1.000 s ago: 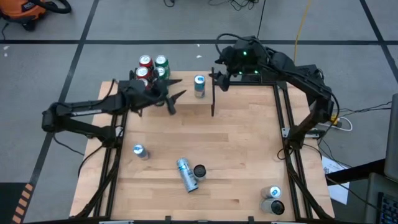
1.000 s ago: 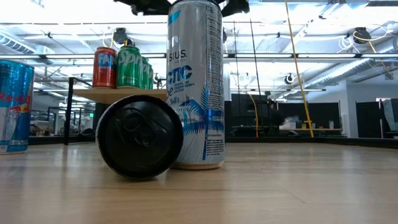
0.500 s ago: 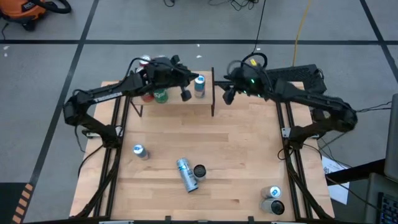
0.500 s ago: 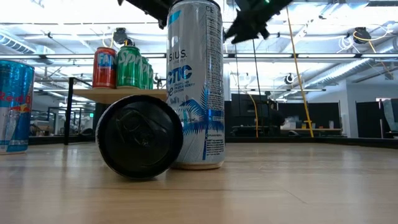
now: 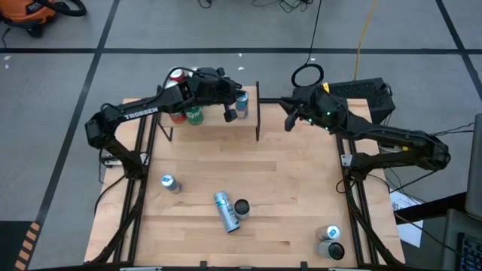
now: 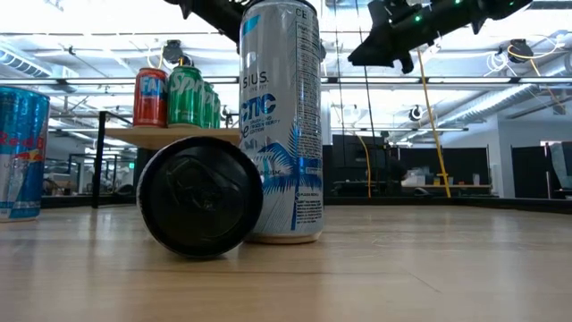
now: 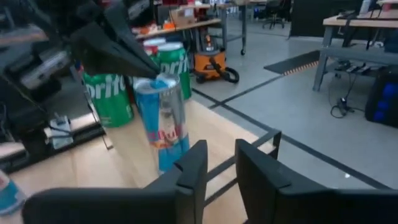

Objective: Place canned beverage on shelf
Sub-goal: Put the top right blue soda can on the shelf

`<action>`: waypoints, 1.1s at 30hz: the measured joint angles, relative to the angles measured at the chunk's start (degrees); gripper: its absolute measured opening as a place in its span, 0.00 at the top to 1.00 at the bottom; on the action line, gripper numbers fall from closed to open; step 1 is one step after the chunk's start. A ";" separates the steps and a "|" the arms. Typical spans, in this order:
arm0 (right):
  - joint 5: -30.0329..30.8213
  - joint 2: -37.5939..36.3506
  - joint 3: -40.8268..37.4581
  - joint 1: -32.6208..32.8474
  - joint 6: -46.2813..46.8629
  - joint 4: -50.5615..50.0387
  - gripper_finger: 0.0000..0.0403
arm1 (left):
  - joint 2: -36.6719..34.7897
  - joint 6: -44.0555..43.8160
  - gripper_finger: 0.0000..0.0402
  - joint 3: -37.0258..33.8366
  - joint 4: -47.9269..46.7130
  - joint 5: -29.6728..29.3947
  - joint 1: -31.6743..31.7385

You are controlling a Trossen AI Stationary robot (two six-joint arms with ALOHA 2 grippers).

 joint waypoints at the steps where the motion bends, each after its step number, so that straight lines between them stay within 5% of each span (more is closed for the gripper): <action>1: 0.00 -0.01 -0.01 0.00 -0.04 -0.27 0.83 | 0.34 0.00 1.00 0.08 0.20 0.03 0.00; 33: -0.09 0.38 -0.04 0.07 -1.23 -1.00 0.87 | -2.15 16.82 1.00 0.17 -10.82 -1.29 7.45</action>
